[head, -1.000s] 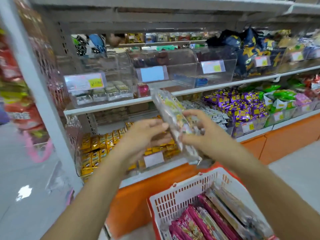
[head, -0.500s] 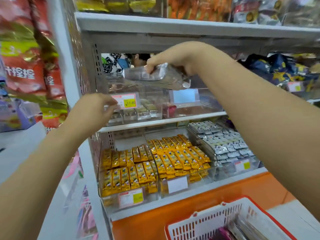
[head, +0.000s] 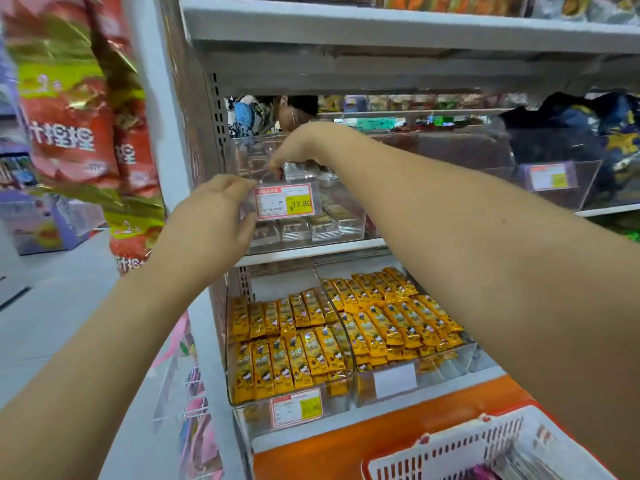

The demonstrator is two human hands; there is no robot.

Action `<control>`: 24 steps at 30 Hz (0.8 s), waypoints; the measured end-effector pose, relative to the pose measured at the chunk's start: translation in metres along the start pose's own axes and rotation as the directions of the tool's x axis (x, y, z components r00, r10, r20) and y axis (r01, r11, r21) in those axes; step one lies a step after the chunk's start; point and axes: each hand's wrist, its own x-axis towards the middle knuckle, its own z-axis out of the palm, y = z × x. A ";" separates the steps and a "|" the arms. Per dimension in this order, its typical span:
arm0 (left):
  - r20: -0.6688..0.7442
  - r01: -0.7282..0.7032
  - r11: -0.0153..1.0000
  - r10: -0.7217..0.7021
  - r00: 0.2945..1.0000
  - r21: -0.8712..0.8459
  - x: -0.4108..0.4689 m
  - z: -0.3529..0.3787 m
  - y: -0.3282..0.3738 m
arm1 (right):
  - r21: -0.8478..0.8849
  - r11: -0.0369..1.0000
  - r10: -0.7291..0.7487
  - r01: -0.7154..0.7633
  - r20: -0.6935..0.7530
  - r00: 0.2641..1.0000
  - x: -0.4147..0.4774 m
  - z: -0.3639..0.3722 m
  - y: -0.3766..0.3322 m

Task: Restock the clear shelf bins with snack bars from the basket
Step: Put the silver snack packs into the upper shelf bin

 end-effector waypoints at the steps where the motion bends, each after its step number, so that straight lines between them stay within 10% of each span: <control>1: -0.002 0.000 1.000 0.000 1.000 -0.002 0.000 0.001 0.000 | -0.034 0.999 -0.020 0.019 -0.018 1.000 0.002 0.001 -0.002; 12: -0.001 0.013 1.000 -0.013 1.000 -0.008 -0.002 0.003 0.002 | -0.175 0.982 -0.023 0.074 0.277 0.961 -0.005 0.012 0.000; 17: -0.135 0.017 0.990 -0.036 0.990 -0.138 -0.014 0.016 0.018 | -0.147 0.980 -0.144 0.134 -0.058 0.988 -0.018 0.004 0.017; 21: -0.213 -0.017 0.954 -0.050 0.976 -0.300 -0.032 0.028 0.054 | -0.209 0.946 -0.320 0.249 -0.470 0.823 -0.059 0.004 0.036; 24: -0.109 -0.018 0.917 -0.028 0.994 -0.398 -0.050 0.043 0.086 | -0.124 0.957 -0.290 0.263 -0.440 0.850 -0.096 0.016 0.065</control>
